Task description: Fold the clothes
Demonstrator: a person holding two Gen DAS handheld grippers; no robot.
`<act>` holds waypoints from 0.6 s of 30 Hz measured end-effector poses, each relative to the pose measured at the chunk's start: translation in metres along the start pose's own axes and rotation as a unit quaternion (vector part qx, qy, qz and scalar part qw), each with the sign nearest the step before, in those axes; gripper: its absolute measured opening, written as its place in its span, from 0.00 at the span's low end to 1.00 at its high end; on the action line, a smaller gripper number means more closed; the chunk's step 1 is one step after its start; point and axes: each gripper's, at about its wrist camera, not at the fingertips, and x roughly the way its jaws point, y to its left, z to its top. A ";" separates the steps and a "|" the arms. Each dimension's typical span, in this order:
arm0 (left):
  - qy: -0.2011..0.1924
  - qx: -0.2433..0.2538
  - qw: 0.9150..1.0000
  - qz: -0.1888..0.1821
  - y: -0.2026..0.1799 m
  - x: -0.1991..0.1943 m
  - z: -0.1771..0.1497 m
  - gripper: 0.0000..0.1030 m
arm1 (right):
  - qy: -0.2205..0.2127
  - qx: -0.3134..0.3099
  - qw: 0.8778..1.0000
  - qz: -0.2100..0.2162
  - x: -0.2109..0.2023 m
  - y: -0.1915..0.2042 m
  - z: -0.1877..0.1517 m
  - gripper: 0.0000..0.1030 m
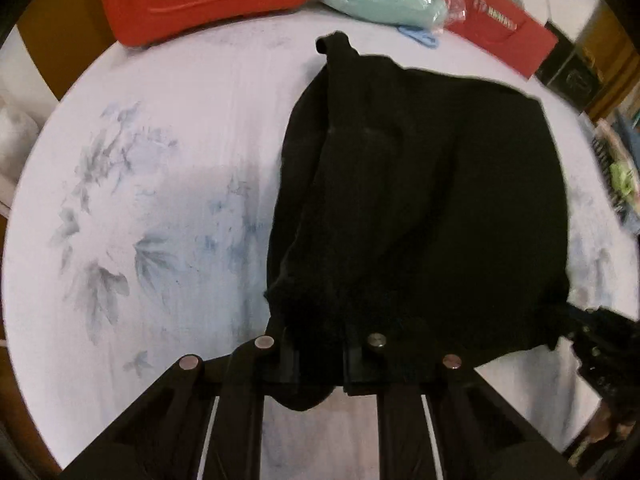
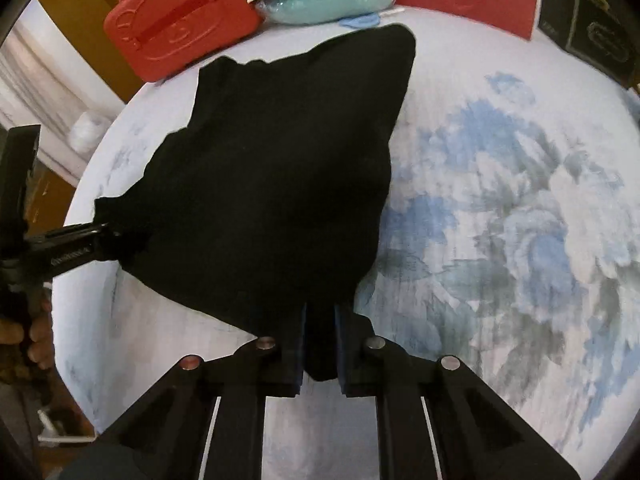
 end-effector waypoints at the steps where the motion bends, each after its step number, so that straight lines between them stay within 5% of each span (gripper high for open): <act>1: 0.003 0.001 1.000 -0.004 0.003 0.001 -0.001 0.12 | 0.008 0.007 1.000 -0.001 -0.002 -0.002 -0.003 0.09; 3: 0.014 0.014 1.000 -0.004 0.009 0.005 -0.009 0.18 | 0.030 0.023 0.999 -0.002 0.001 -0.007 -0.010 0.09; 5: 0.011 0.015 1.000 -0.008 0.016 -0.001 -0.010 0.39 | 0.029 0.033 0.999 0.003 -0.004 -0.013 -0.011 0.10; 7: 0.006 0.016 1.000 -0.016 0.023 -0.011 -0.006 0.44 | 0.014 0.039 0.999 0.005 -0.016 -0.019 -0.008 0.29; 10: -0.038 0.031 0.998 -0.036 0.024 -0.033 0.026 0.61 | -0.019 0.050 0.999 0.008 -0.036 -0.032 0.010 0.40; 13: -0.070 0.051 0.996 -0.028 0.016 -0.030 0.070 0.62 | -0.060 0.073 0.995 0.011 -0.047 -0.048 0.046 0.43; 18: -0.053 0.061 0.996 -0.033 0.000 0.003 0.123 0.62 | -0.078 0.102 0.992 0.003 -0.033 -0.064 0.103 0.44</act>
